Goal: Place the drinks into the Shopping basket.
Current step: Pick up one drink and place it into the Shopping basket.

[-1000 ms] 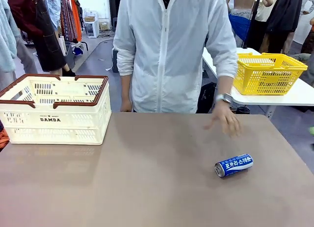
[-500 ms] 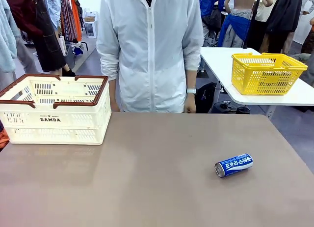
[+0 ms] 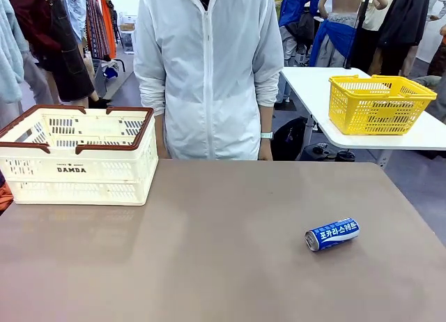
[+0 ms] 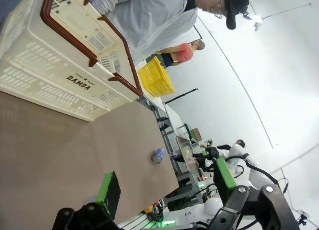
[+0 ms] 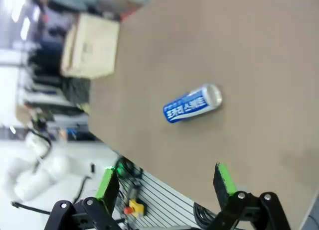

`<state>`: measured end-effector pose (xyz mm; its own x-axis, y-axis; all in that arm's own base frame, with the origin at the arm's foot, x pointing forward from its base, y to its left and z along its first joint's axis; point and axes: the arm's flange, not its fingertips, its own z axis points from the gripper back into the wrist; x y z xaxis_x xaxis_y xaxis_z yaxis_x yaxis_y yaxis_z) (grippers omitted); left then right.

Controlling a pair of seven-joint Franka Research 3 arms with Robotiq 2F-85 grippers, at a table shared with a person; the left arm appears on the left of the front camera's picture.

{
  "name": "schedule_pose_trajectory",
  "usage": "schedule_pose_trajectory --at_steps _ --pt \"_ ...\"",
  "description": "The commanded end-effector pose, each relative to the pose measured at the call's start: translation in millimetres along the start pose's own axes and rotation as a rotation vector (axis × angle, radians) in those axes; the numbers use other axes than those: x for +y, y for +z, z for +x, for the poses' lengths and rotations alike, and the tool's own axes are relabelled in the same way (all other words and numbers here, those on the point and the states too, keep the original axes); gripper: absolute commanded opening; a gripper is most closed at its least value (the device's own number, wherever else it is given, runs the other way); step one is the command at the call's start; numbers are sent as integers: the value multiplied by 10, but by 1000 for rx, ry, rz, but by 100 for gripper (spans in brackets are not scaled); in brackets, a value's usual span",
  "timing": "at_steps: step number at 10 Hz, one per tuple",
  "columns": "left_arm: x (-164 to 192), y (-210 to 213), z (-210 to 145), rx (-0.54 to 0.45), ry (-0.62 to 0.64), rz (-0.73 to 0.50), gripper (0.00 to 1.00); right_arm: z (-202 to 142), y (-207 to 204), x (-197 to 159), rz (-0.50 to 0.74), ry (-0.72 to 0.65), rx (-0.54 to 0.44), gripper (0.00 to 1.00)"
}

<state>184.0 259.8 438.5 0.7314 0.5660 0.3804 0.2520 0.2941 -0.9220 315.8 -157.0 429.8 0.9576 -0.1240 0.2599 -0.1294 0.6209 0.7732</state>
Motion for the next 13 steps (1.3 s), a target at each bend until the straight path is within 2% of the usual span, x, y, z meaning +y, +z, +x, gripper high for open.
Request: schedule_pose_trajectory --at_steps 1,3,5,6,7,8,9,10,11,12,13 --pt "-11 15 3 -15 -22 -18 100 232 -733 404 -130 92 188 100" --pt "-11 15 3 -15 -22 -18 100 248 -1460 684 -284 138 294 100" --pt "-11 15 3 -15 -22 -18 100 171 -1834 802 -374 161 339 100" --pt "-11 15 3 -15 -22 -18 100 152 -1835 805 -423 165 302 100" --pt "-11 15 3 -15 -22 -18 100 152 -1603 784 -452 142 189 100" --pt "-11 15 3 -15 -22 -18 100 237 -1905 876 -352 187 335 100" --pt "-11 15 3 -15 -22 -18 100 237 -1905 876 -352 187 335 100" --pt "-11 15 3 -15 -22 -18 100 315 -1780 825 -391 181 280 100" --pt "-11 15 3 -15 -22 -18 100 471 -1855 837 -451 438 381 100" --pt "-11 15 3 -15 -22 -18 100 626 -1885 820 -472 738 423 100" --pt "-11 15 3 -15 -22 -18 100 725 -1902 814 -402 1021 488 100"
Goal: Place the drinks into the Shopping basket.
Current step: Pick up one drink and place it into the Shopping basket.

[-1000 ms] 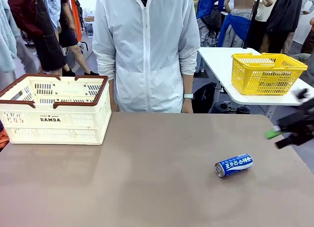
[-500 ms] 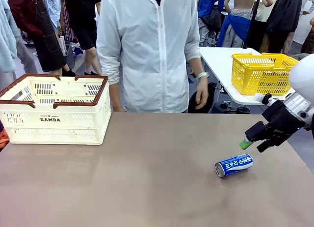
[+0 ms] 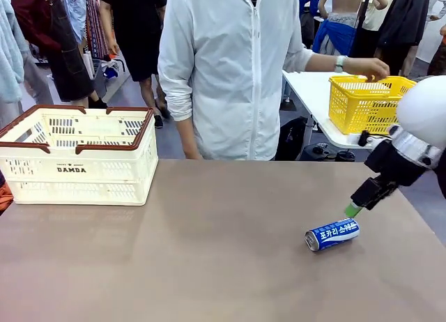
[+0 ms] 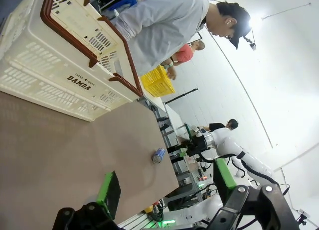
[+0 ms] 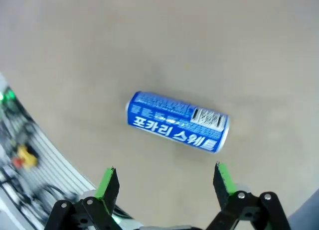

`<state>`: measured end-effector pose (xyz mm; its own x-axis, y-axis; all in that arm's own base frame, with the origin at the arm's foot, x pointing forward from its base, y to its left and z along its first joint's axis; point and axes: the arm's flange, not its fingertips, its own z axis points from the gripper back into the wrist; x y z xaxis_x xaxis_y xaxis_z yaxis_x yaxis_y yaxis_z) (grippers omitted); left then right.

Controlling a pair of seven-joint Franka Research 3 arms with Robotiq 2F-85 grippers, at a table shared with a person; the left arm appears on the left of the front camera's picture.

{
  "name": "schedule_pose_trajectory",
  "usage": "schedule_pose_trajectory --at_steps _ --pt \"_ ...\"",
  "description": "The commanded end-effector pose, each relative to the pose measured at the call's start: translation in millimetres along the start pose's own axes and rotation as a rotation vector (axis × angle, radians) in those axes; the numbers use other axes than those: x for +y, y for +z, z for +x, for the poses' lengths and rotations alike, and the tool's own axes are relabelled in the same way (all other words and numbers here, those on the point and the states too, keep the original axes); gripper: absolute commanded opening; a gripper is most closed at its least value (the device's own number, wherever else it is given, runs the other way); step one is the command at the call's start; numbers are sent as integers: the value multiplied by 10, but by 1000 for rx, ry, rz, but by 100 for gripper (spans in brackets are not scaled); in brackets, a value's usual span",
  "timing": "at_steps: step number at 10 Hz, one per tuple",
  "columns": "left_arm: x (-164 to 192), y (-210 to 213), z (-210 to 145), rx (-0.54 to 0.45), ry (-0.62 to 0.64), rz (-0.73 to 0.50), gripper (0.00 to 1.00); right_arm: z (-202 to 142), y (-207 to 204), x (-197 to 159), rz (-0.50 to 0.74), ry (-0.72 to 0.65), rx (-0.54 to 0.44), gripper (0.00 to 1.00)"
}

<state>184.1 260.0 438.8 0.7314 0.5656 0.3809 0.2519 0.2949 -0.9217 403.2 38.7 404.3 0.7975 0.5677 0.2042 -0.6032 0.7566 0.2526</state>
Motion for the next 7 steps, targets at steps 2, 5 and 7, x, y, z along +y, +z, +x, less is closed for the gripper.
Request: schedule_pose_trajectory --at_steps 2,5,7 --pt "-10 14 1 -16 -22 -19 100 215 -67 -109 -14 993 -144 100" --pt "-10 14 1 -16 -22 -19 100 106 -169 89 245 1437 -159 100" --pt "-10 14 1 -16 -22 -19 100 -54 -116 167 170 1468 -118 100"
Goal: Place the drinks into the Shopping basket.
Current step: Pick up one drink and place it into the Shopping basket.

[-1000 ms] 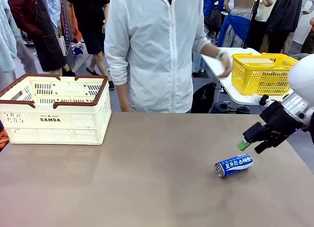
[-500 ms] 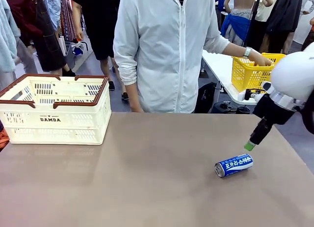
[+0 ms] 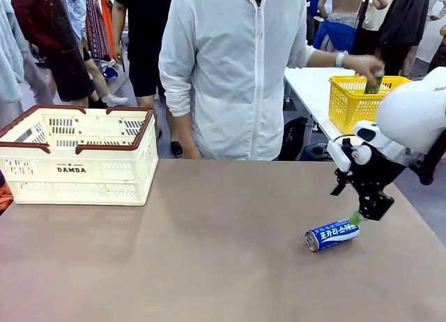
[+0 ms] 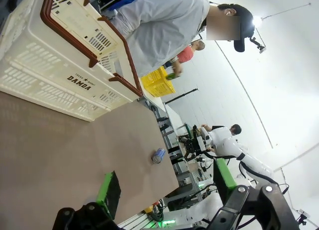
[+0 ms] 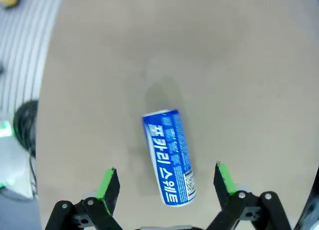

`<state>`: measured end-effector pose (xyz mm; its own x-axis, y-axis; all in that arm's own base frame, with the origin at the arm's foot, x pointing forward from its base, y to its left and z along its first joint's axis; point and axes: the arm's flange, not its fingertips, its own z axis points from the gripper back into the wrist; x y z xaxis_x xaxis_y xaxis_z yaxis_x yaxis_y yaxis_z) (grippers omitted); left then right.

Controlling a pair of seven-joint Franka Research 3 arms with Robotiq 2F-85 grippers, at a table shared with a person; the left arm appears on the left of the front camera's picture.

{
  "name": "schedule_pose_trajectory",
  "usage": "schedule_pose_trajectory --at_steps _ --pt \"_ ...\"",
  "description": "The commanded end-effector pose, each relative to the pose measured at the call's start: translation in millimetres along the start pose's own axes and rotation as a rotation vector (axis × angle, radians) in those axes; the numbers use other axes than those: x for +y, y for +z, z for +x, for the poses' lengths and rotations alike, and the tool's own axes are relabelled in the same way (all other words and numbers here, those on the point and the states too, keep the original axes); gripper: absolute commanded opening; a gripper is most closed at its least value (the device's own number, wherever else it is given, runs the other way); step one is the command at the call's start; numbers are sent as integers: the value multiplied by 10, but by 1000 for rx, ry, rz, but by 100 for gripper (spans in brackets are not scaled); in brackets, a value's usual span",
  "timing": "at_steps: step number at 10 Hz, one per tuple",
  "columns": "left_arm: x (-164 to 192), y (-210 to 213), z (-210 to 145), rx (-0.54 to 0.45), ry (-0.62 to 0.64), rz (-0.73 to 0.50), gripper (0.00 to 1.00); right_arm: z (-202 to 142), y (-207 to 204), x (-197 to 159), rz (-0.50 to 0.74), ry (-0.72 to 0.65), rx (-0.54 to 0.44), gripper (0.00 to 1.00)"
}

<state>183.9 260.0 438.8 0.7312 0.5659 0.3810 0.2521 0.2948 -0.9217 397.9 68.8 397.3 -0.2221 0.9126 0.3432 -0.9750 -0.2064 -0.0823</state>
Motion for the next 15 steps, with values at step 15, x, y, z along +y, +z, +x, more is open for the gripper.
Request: schedule_pose_trajectory --at_steps 15 --pt "-9 12 2 -15 -22 -19 100 -537 -922 -164 47 107 94 100"
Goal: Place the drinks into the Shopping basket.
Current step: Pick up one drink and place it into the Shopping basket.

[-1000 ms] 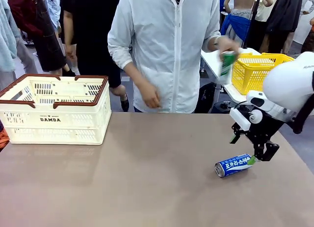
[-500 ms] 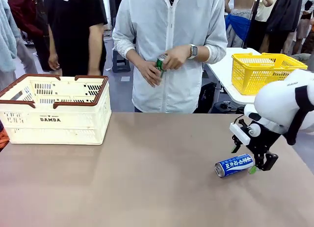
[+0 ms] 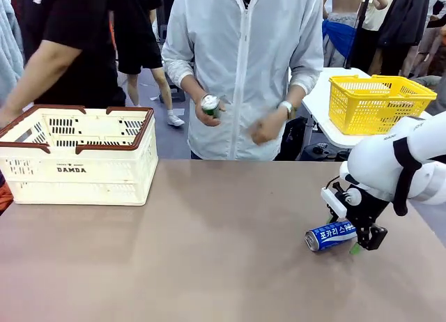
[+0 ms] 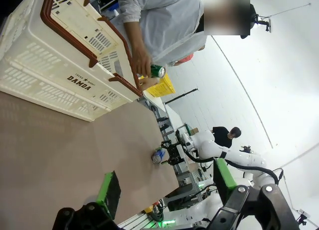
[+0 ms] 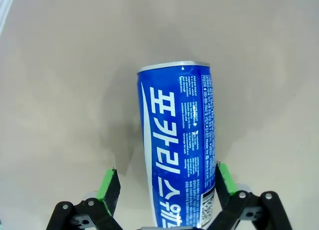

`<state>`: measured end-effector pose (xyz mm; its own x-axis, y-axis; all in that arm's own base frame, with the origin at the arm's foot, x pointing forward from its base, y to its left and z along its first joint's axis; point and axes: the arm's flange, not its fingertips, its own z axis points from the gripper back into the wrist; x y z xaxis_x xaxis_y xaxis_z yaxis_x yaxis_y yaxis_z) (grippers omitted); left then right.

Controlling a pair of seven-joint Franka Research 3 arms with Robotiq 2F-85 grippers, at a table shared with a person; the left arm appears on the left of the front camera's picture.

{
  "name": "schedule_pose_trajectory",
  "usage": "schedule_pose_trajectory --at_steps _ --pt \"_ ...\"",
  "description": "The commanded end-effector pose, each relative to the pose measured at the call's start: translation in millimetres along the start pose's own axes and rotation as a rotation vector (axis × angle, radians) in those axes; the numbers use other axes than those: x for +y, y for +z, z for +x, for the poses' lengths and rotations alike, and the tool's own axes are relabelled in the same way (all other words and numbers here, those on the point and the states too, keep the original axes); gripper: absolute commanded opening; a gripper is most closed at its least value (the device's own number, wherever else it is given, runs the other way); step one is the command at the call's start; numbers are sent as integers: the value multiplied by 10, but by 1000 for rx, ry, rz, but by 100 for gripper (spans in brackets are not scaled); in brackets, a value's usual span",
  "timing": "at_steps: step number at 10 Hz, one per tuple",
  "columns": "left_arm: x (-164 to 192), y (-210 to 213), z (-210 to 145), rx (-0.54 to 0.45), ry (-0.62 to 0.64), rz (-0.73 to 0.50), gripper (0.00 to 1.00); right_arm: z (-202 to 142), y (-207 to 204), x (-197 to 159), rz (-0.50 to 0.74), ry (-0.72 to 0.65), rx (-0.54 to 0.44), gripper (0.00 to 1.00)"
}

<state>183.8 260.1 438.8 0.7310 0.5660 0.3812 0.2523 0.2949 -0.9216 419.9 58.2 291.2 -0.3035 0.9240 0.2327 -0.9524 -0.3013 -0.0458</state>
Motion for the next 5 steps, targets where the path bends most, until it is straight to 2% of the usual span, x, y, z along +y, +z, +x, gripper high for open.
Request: schedule_pose_trajectory --at_steps 1,2,3,5 --pt "-9 11 2 -15 -21 -19 100 -29 45 -66 -16 21 -24 100" --pt "-9 11 2 -15 -21 -19 100 -27 40 -72 -10 16 -38 40" --pt "-9 11 2 -15 -21 -19 100 -28 36 -73 -6 13 -41 0" --pt "-9 11 2 -15 -21 -19 100 -24 35 -65 -7 2 -37 0"
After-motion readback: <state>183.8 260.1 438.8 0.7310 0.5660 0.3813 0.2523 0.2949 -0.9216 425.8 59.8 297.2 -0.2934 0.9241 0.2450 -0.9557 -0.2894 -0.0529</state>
